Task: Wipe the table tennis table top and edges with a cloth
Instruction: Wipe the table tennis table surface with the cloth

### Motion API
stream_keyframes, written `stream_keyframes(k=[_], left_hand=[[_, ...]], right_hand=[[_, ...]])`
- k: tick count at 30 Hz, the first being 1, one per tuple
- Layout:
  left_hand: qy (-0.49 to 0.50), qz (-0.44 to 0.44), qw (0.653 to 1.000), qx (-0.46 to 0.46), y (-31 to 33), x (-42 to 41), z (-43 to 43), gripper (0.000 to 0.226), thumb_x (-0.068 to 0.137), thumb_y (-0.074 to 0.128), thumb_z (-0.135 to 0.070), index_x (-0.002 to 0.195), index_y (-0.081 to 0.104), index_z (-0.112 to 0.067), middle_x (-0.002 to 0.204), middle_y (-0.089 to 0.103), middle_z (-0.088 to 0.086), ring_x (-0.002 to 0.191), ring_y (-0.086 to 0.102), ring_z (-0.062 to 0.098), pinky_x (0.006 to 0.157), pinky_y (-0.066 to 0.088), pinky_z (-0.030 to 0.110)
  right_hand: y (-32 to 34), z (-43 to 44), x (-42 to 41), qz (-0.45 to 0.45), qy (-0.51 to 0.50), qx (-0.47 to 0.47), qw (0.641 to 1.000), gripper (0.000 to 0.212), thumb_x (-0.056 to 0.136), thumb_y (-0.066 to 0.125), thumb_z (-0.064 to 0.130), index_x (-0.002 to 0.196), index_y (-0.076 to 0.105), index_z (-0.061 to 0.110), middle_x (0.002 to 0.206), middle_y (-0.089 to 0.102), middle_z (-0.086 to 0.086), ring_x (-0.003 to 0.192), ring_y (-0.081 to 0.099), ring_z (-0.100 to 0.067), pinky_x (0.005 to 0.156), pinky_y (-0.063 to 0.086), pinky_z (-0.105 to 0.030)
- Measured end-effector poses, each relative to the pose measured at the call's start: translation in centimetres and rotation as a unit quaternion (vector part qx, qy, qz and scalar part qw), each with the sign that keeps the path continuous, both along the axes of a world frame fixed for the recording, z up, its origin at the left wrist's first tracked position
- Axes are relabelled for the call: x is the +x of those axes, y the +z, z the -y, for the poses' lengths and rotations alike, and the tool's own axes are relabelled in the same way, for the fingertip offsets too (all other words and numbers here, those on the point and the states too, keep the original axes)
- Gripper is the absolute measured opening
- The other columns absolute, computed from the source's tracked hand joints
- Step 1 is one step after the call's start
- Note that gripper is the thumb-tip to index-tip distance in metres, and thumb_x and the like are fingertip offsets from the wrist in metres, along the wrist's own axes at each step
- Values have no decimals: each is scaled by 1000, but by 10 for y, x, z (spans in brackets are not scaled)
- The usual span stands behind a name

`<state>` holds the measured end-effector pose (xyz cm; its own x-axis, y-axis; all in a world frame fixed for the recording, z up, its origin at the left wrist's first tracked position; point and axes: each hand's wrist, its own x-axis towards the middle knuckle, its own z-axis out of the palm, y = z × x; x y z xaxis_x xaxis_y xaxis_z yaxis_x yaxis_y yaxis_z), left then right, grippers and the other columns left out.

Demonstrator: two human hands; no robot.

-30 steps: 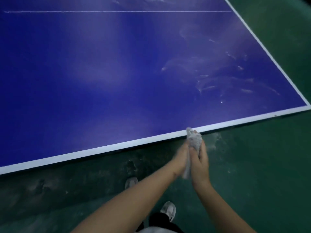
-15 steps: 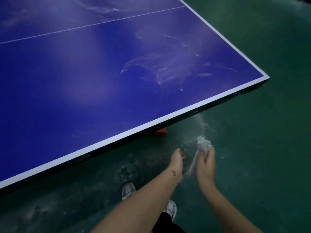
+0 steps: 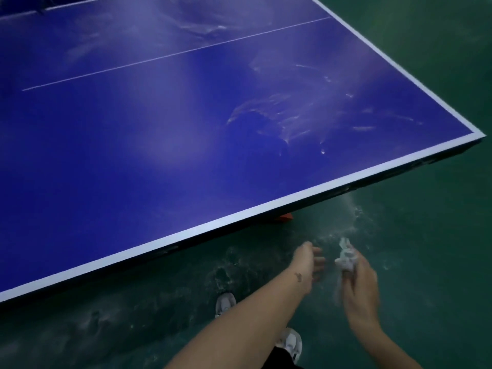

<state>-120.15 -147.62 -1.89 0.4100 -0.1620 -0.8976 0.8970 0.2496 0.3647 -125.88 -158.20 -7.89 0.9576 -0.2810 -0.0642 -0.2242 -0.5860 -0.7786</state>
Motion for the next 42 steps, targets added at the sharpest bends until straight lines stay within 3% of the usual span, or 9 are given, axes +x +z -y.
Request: stream_keyframes(k=[3, 6, 9, 15, 20, 23, 28, 35, 42], left_hand=[[-30, -7, 999, -45, 5, 12, -18, 39, 95, 37, -42, 69, 50, -16, 69, 47, 4, 62, 45, 15, 61, 38, 26], [-7, 9, 998, -58, 4, 22, -48, 44, 100, 25, -37, 110, 59, -11, 105, 61, 11, 97, 57, 21, 86, 41, 30], [15, 51, 997, -49, 2, 31, -86, 60, 101, 23, -41, 98, 67, 1, 103, 66, 17, 91, 63, 21, 78, 46, 27], [-134, 207, 967, -66, 23, 46, -166, 59, 101, 20, -45, 102, 65, -7, 94, 71, 18, 82, 69, 21, 79, 50, 28], [-26, 382, 888, 255, 17, 68, -272, 36, 101, 37, -16, 71, 57, -15, 41, 52, 0, 35, 48, 7, 46, 41, 18], [-19, 408, 817, 407, 10, 68, -330, 29, 91, 37, 6, 82, 57, -13, 68, 59, 5, 62, 56, 16, 63, 44, 27], [-125, 362, 694, 610, -15, 50, -409, 31, 92, 46, -5, 119, 60, -8, 132, 54, 9, 126, 45, 25, 103, 33, 38], [-23, 309, 719, 621, -24, 34, -478, 34, 99, 39, -12, 127, 55, -5, 139, 48, 13, 134, 38, 25, 112, 26, 39], [-27, 316, 713, 625, -17, 63, -500, 35, 99, 36, -18, 129, 52, -5, 135, 52, 13, 127, 45, 26, 106, 32, 37]], right_hand=[[5, -30, 8, 37, 157, 7, 987, 36, 90, 46, 11, 124, 56, 14, 116, 62, -6, 104, 58, -17, 87, 45, -29], [7, -26, 37, -26, 52, -25, 998, 26, 99, 45, 19, 122, 58, 19, 125, 61, -11, 111, 58, -28, 89, 44, -34], [34, -70, 56, 47, 182, -19, 982, 38, 88, 45, 3, 124, 56, 10, 125, 58, 2, 119, 52, -6, 96, 32, -5], [38, -90, 117, 52, 128, -28, 990, 26, 98, 46, 22, 121, 58, 29, 133, 57, 3, 122, 54, -20, 94, 42, -36], [43, -156, 156, 100, 277, -159, 942, 51, 84, 61, 28, 133, 53, 15, 134, 56, -3, 123, 53, -25, 94, 45, -38], [28, -195, 163, 12, 385, -318, 866, 74, 92, 33, 58, 150, 13, 17, 157, 14, -2, 146, 12, -22, 117, 11, -38], [11, -250, 177, -33, 360, -340, 868, 73, 82, -5, 70, 144, -15, 32, 157, -13, 1, 146, -9, -28, 116, -9, -40], [22, -395, 137, 60, 495, -342, 797, 52, 89, 36, 51, 137, 47, 34, 146, 43, -5, 130, 41, -44, 103, 34, -57], [17, -439, 90, 98, 636, -371, 669, 46, 90, 40, 56, 136, 38, 52, 152, 34, 4, 135, 37, -38, 109, 29, -51]])
